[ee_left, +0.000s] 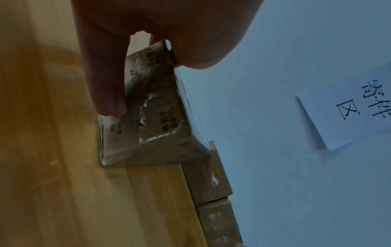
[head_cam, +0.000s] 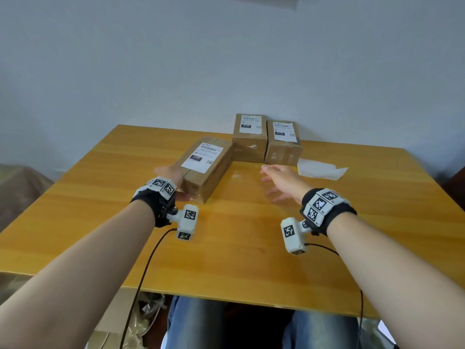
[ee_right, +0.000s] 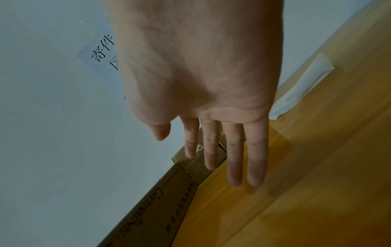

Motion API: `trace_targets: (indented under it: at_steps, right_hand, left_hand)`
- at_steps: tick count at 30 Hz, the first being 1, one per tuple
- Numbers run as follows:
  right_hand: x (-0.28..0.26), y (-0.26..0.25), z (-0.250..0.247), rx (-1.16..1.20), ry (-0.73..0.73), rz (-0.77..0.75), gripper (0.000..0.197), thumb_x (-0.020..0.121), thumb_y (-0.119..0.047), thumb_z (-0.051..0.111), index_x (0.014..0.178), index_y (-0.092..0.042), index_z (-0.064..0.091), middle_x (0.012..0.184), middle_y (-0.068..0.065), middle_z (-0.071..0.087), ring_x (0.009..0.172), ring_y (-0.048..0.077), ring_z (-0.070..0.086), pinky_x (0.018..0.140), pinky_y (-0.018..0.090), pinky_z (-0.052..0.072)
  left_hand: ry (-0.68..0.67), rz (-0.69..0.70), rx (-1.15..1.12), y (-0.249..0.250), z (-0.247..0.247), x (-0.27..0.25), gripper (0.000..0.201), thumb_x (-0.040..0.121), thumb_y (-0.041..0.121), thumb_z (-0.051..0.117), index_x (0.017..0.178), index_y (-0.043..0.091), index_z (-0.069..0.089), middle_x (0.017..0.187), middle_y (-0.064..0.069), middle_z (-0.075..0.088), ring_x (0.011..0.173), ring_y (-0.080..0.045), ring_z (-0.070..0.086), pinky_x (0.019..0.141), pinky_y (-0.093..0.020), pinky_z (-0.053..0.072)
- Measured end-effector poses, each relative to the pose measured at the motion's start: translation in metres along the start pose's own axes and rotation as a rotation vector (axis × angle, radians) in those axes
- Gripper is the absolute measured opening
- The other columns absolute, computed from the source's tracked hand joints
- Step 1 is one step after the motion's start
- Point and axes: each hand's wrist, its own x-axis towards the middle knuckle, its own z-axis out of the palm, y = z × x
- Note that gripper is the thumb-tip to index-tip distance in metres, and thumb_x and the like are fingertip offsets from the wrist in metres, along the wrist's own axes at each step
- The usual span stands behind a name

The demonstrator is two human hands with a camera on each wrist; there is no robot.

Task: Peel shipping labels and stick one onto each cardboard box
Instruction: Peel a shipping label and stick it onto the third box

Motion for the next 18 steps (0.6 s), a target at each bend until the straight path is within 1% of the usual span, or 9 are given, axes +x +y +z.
trace_targets:
  at_steps: [1,2,4,5,8,12,15,17,18]
  right_hand:
    - [0.002,0.001,-0.002,-0.006,0.000,0.004,0.036,0.107,-0.053,0.043,0.125,-0.029,0.063,0.122,-0.005,0.067,0.097,0.027,0.074,0.089,0.051,0.062]
    - [0.004,0.002,-0.004,-0.012,-0.001,0.005,0.034,0.107,-0.053,0.043,0.121,-0.029,0.064,0.121,-0.005,0.068,0.097,0.027,0.074,0.089,0.052,0.062]
    - [0.009,0.003,-0.008,-0.019,-0.007,0.011,0.034,0.107,-0.053,0.043,0.115,-0.028,0.066,0.118,-0.004,0.069,0.096,0.028,0.075,0.089,0.052,0.062]
    - [0.010,0.004,-0.010,-0.022,-0.009,0.015,0.034,0.107,-0.053,0.043,0.112,-0.028,0.066,0.117,-0.003,0.070,0.095,0.028,0.075,0.089,0.052,0.062]
    - [0.017,0.005,-0.013,-0.029,-0.006,0.012,0.035,0.108,-0.052,0.043,0.110,-0.027,0.067,0.115,-0.003,0.070,0.094,0.028,0.075,0.087,0.051,0.063]
    - [0.025,0.003,-0.011,-0.041,-0.009,0.002,0.032,0.108,-0.051,0.043,0.107,-0.028,0.067,0.116,-0.002,0.070,0.094,0.029,0.075,0.086,0.051,0.063]
    - [0.030,0.001,-0.010,-0.041,-0.008,0.000,0.031,0.108,-0.050,0.044,0.107,-0.029,0.066,0.116,-0.002,0.070,0.095,0.029,0.075,0.087,0.050,0.063]
    - [0.032,0.001,-0.012,-0.039,0.004,0.000,0.032,0.108,-0.049,0.043,0.109,-0.027,0.067,0.115,-0.002,0.070,0.096,0.029,0.074,0.087,0.050,0.063]
    - [0.033,0.001,-0.014,-0.038,0.014,0.000,0.032,0.108,-0.048,0.043,0.112,-0.026,0.067,0.116,-0.002,0.070,0.096,0.029,0.074,0.087,0.049,0.063]
  left_hand:
    - [0.004,0.014,-0.012,0.001,-0.001,-0.003,0.023,0.101,0.017,0.052,0.106,-0.002,0.062,0.096,-0.026,0.072,0.067,-0.039,0.076,0.072,-0.056,0.063]
    - [0.008,0.016,-0.008,0.000,-0.001,-0.002,0.025,0.102,0.018,0.047,0.113,-0.002,0.058,0.096,-0.026,0.072,0.064,-0.038,0.075,0.067,-0.055,0.063]
    - [0.035,0.018,0.007,-0.003,-0.004,0.003,0.029,0.103,0.018,0.039,0.128,0.004,0.047,0.100,-0.024,0.069,0.061,-0.037,0.074,0.054,-0.049,0.061]
    - [0.041,0.012,0.010,-0.003,-0.006,0.005,0.033,0.103,0.019,0.038,0.133,0.006,0.044,0.104,-0.023,0.068,0.061,-0.037,0.074,0.050,-0.047,0.060]
    - [0.024,0.006,-0.014,-0.005,-0.017,0.008,0.040,0.101,0.020,0.041,0.138,0.007,0.039,0.111,-0.024,0.066,0.069,-0.041,0.076,0.052,-0.049,0.060]
    - [0.049,-0.014,-0.081,-0.004,-0.016,0.025,0.043,0.099,0.017,0.045,0.141,0.009,0.043,0.120,-0.025,0.062,0.061,-0.043,0.074,0.049,-0.049,0.059]
    - [0.061,-0.012,-0.117,0.005,0.000,0.026,0.035,0.101,0.015,0.041,0.136,0.012,0.041,0.114,-0.023,0.061,0.062,-0.044,0.074,0.048,-0.051,0.059]
    - [0.066,-0.003,-0.129,0.013,0.015,0.027,0.024,0.103,0.016,0.038,0.127,0.018,0.035,0.107,-0.017,0.056,0.072,-0.047,0.073,0.054,-0.055,0.062]
    - [0.079,0.003,-0.142,0.017,0.024,0.032,0.023,0.104,0.016,0.038,0.126,0.019,0.035,0.108,-0.015,0.056,0.080,-0.049,0.071,0.061,-0.058,0.062]
